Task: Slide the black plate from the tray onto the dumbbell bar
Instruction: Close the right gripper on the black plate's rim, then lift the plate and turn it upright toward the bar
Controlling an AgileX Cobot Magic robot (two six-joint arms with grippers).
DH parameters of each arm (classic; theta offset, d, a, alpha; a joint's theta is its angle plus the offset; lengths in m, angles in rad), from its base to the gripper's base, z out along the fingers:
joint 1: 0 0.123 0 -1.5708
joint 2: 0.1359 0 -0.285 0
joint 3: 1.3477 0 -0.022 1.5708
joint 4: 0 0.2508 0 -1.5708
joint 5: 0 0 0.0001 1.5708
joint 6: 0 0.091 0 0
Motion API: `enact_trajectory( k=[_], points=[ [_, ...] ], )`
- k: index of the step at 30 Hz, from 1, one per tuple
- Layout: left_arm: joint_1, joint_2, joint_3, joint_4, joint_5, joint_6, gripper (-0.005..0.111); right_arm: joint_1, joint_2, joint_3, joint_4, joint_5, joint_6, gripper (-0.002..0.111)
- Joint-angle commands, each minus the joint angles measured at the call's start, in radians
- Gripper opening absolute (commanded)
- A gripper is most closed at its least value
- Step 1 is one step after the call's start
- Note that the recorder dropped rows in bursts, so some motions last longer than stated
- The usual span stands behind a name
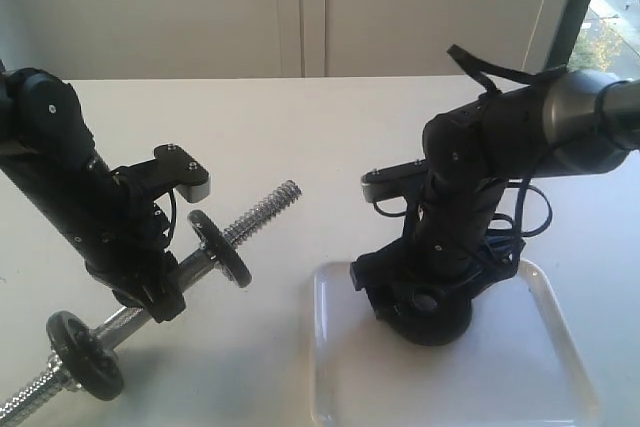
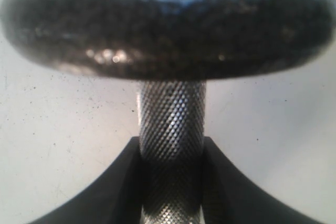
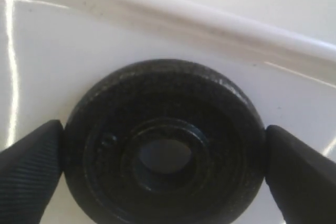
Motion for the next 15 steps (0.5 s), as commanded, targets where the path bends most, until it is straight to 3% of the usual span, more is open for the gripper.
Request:
enact_trajectory(
  k=[1,15],
  points=[
    [-0.001,-0.05,-0.019,-0.057,0.0,0.002,0.0,-0.013,-0.096,-0.001,-0.008,-0.018,0.005,0.0],
    [-0.001,-0.05,-0.019,-0.064,0.003,-0.001,0.0,-0.013,-0.271,-0.001,-0.016,-0.024,-0.003,0.0]
  ],
)
